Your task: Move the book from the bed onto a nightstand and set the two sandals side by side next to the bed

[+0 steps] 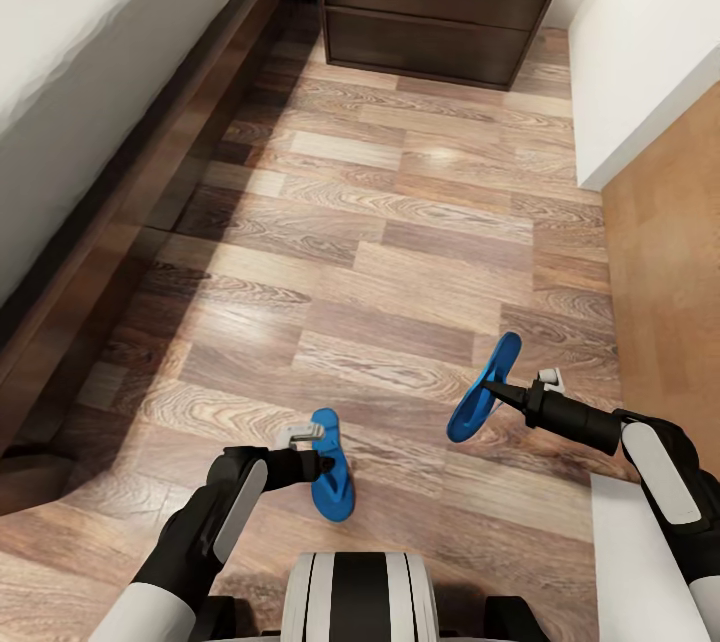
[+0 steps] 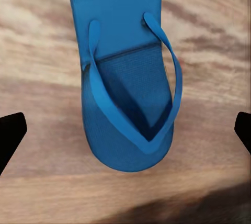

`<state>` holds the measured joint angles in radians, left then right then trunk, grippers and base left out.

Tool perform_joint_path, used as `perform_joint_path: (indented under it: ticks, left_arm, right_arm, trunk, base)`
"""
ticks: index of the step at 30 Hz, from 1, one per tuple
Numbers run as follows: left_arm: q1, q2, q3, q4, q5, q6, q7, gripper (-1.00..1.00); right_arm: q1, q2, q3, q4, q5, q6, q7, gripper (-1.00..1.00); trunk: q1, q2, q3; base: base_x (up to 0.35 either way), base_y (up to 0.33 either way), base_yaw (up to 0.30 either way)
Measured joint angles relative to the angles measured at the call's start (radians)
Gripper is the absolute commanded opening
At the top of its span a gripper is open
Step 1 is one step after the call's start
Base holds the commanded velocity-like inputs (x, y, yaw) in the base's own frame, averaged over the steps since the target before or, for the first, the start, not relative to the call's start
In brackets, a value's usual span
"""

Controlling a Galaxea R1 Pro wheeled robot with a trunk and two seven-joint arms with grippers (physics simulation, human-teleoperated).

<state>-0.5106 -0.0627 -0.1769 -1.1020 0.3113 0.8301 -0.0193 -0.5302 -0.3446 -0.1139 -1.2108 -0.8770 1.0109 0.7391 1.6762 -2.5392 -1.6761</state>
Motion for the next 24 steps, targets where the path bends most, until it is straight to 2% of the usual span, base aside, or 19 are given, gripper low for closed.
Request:
perform_joint_path:
  ticks: [9,15,24]
  left_arm:
    - [0.0,0.0,0.0,0.0,0.0,0.0,0.0,1.0]
    - [0.0,0.0,0.0,0.0,0.0,0.0,0.0,1.0]
    - [0.0,0.0,0.0,0.0,0.0,0.002,0.0,1.0]
  right_arm:
    - [0.0,0.001,0.001,0.002,0.003,-0.001,-0.001,-1.0]
    - [0.0,0.001,0.001,0.003,0.059,-0.002,0.001,-1.0]
    - [0.0,0.001,0.0,0.003,0.067,-0.002,0.001,-1.0]
  trunk:
    - [0.0,0.0,0.0]
    - [0.0,0.0,0.0]
    - [0.0,0.0,0.0]
  base:
    - [0.002,-0.008,0.0]
    - [0.0,0.0,0.0]
    - [0.0,0.0,0.0]
